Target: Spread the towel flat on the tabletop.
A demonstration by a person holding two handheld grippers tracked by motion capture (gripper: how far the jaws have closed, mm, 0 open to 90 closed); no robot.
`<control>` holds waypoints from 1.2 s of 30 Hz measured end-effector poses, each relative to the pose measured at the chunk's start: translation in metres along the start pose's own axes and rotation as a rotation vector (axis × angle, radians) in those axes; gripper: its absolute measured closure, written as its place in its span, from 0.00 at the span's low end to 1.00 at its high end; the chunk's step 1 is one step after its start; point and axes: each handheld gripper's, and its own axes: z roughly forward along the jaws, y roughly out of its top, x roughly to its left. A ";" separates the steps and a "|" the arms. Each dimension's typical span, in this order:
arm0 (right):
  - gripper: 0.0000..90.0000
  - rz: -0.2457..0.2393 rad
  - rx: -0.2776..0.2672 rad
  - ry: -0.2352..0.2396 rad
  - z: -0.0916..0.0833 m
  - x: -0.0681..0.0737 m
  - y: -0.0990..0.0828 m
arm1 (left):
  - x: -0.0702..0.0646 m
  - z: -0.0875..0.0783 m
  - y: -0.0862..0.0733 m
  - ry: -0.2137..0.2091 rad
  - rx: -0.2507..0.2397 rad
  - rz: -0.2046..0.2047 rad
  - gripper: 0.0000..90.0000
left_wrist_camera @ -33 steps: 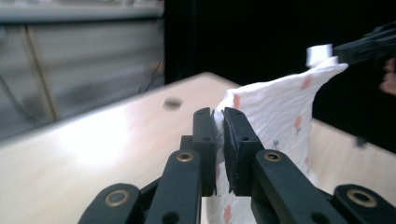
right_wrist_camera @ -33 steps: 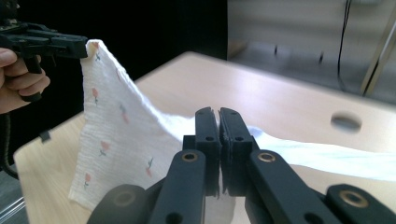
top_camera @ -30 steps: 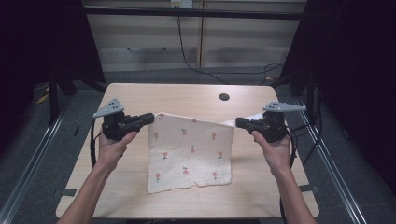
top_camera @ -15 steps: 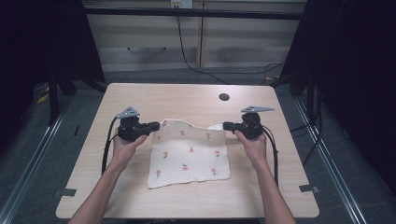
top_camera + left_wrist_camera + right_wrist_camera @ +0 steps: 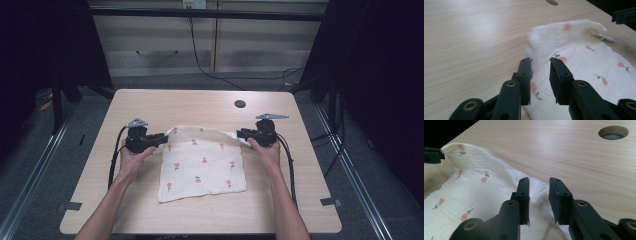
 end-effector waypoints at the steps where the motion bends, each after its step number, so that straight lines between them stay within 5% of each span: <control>1: 0.75 0.006 -0.006 -0.005 -0.001 0.000 0.000 | 0.000 -0.001 0.000 0.001 -0.006 -0.008 0.75; 6: 0.62 0.000 0.007 0.013 -0.006 0.001 0.001 | 0.001 -0.007 -0.001 -0.001 0.023 -0.004 0.59; 12: 0.51 -0.048 0.050 0.043 -0.014 0.014 -0.002 | -0.004 -0.016 -0.003 -0.052 0.074 0.021 0.39; 14: 0.51 -0.077 0.089 0.056 -0.017 0.017 -0.003 | -0.009 -0.022 -0.004 -0.032 0.074 0.058 0.40; 17: 0.48 -0.122 0.150 0.083 -0.020 0.027 -0.008 | -0.015 -0.029 -0.005 -0.060 0.082 0.062 0.36; 20: 0.49 -0.144 0.188 0.102 -0.026 0.032 -0.018 | -0.025 -0.040 -0.009 -0.043 0.074 0.113 0.49; 23: 0.54 -0.137 0.206 0.122 -0.033 0.031 -0.030 | -0.028 -0.045 -0.016 -0.106 0.060 0.120 0.58; 25: 0.56 -0.139 0.222 0.132 -0.037 0.030 -0.038 | -0.033 -0.047 -0.021 -0.096 0.054 0.154 0.62; 27: 0.57 -0.148 0.249 0.117 -0.041 0.034 -0.048 | -0.038 -0.048 -0.025 -0.160 0.034 0.160 0.61; 29: 0.59 -0.161 0.250 0.123 -0.046 0.037 -0.055 | -0.045 -0.049 -0.028 -0.200 0.069 0.155 0.58; 31: 0.60 -0.183 0.253 0.128 -0.049 0.040 -0.061 | -0.054 -0.046 -0.032 -0.179 0.125 0.188 0.56; 34: 0.63 -0.212 0.244 0.137 -0.050 0.045 -0.067 | -0.065 -0.043 -0.043 -0.190 0.122 0.239 0.50; 36: 0.63 -0.218 0.235 0.148 -0.047 0.045 -0.069 | -0.068 -0.036 -0.050 -0.194 0.135 0.223 0.50</control>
